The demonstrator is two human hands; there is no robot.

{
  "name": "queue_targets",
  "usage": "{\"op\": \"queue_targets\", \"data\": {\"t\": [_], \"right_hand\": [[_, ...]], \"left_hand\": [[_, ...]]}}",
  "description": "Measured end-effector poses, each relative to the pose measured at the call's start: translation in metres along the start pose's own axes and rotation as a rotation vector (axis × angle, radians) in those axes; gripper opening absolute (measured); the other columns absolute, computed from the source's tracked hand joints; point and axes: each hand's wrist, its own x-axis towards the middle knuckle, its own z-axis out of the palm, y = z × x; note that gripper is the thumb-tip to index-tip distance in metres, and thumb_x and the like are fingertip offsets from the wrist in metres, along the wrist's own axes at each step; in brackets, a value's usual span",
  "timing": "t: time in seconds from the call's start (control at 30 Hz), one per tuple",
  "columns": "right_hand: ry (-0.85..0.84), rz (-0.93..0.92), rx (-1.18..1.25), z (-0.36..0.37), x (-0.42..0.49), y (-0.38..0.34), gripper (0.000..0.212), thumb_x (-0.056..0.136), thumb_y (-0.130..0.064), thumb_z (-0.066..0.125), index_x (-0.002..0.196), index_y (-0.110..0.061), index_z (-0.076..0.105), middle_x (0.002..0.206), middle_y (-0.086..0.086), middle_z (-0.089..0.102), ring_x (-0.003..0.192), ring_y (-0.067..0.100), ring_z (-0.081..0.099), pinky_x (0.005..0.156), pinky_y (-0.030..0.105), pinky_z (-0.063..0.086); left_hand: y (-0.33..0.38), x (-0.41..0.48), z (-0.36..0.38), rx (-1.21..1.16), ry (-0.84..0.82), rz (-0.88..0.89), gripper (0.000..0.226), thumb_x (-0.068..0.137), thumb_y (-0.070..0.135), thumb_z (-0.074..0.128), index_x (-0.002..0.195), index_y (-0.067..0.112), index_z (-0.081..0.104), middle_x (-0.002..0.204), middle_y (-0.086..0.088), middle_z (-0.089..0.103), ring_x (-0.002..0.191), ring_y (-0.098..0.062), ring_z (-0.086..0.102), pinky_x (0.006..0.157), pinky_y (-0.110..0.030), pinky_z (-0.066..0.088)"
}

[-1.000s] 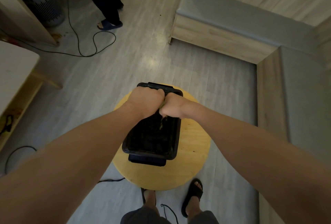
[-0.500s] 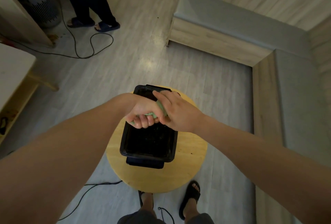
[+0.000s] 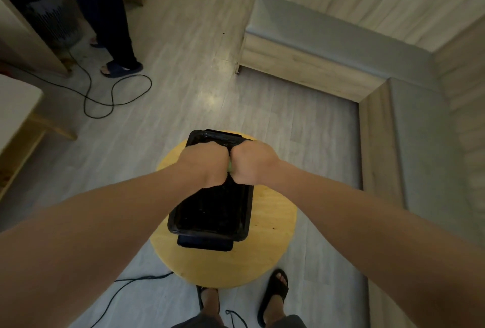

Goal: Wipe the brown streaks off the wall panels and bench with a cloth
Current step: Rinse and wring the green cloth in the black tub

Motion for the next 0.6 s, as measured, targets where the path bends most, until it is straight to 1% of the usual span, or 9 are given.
{"op": "queue_targets", "data": {"t": [0.03, 0.1, 0.2, 0.23, 0.3, 0.37, 0.4, 0.53, 0.6], "right_hand": [[-0.019, 0.008, 0.031, -0.001, 0.000, 0.000, 0.023, 0.085, -0.023, 0.059, 0.065, -0.020, 0.049, 0.065, -0.001, 0.052, 0.065, 0.022, 0.056, 0.052, 0.027, 0.037], [-0.034, 0.024, 0.102, 0.000, 0.002, -0.001, 0.022, 0.085, -0.023, 0.059, 0.065, -0.019, 0.050, 0.064, 0.000, 0.054, 0.065, 0.023, 0.057, 0.053, 0.028, 0.038], [-0.045, 0.053, 0.212, 0.002, 0.003, -0.001, 0.023, 0.084, -0.022, 0.059, 0.063, -0.018, 0.050, 0.062, 0.001, 0.054, 0.061, 0.022, 0.053, 0.052, 0.029, 0.034], [-0.051, 0.065, 0.246, 0.001, 0.003, -0.001, 0.023, 0.085, -0.023, 0.059, 0.064, -0.018, 0.051, 0.063, 0.001, 0.054, 0.061, 0.021, 0.053, 0.052, 0.029, 0.033], [-0.070, 0.079, 0.292, 0.001, 0.002, -0.001, 0.024, 0.086, -0.023, 0.060, 0.064, -0.018, 0.052, 0.064, 0.001, 0.055, 0.062, 0.021, 0.053, 0.052, 0.029, 0.033], [-0.087, 0.080, 0.332, 0.000, 0.000, 0.000, 0.025, 0.087, -0.021, 0.060, 0.064, -0.017, 0.052, 0.064, 0.001, 0.055, 0.062, 0.020, 0.052, 0.053, 0.029, 0.034], [-0.095, 0.082, 0.355, 0.000, 0.000, 0.000, 0.025, 0.087, -0.020, 0.060, 0.064, -0.017, 0.051, 0.063, 0.001, 0.055, 0.061, 0.020, 0.051, 0.053, 0.030, 0.034], [-0.128, 0.077, 0.425, -0.004, -0.002, 0.001, 0.031, 0.089, -0.017, 0.061, 0.061, -0.017, 0.049, 0.059, -0.001, 0.050, 0.056, 0.015, 0.046, 0.053, 0.030, 0.034], [-0.150, 0.063, 0.456, -0.006, -0.002, 0.000, 0.030, 0.089, -0.015, 0.061, 0.061, -0.016, 0.049, 0.060, 0.000, 0.050, 0.056, 0.016, 0.045, 0.053, 0.030, 0.034]], "left_hand": [[0.000, -0.002, -0.001, 0.053, 0.037, 0.015, 0.009, 0.089, 0.017, 0.054, 0.081, 0.019, 0.057, 0.075, 0.004, 0.053, 0.062, -0.016, 0.051, 0.056, -0.032, 0.040], [-0.002, -0.004, -0.003, 0.128, 0.100, 0.039, 0.005, 0.091, 0.018, 0.054, 0.088, 0.022, 0.056, 0.079, 0.006, 0.053, 0.065, -0.018, 0.050, 0.060, -0.032, 0.039], [-0.003, -0.007, -0.005, 0.249, 0.200, 0.066, 0.011, 0.093, 0.019, 0.054, 0.098, 0.023, 0.063, 0.092, 0.004, 0.066, 0.071, -0.020, 0.049, 0.063, -0.032, 0.037], [-0.004, -0.008, -0.006, 0.286, 0.228, 0.079, 0.012, 0.093, 0.020, 0.054, 0.099, 0.022, 0.063, 0.093, 0.004, 0.067, 0.071, -0.021, 0.048, 0.063, -0.032, 0.036], [-0.004, -0.009, -0.008, 0.327, 0.260, 0.101, 0.011, 0.092, 0.021, 0.055, 0.099, 0.022, 0.063, 0.086, 0.004, 0.063, 0.070, -0.021, 0.048, 0.063, -0.032, 0.034], [-0.002, -0.009, -0.011, 0.344, 0.257, 0.114, 0.011, 0.092, 0.020, 0.053, 0.098, 0.022, 0.063, 0.078, 0.006, 0.053, 0.069, -0.022, 0.048, 0.062, -0.032, 0.034], [-0.002, -0.008, -0.011, 0.348, 0.250, 0.117, 0.011, 0.092, 0.019, 0.053, 0.097, 0.022, 0.062, 0.077, 0.007, 0.050, 0.068, -0.022, 0.049, 0.062, -0.032, 0.035], [-0.004, -0.009, -0.012, 0.358, 0.235, 0.123, 0.010, 0.092, 0.018, 0.052, 0.096, 0.022, 0.061, 0.073, 0.008, 0.048, 0.067, -0.022, 0.050, 0.062, -0.031, 0.038], [-0.006, -0.011, -0.011, 0.360, 0.234, 0.128, 0.006, 0.092, 0.017, 0.052, 0.094, 0.021, 0.057, 0.070, 0.008, 0.044, 0.066, -0.022, 0.049, 0.062, -0.031, 0.038]]}}
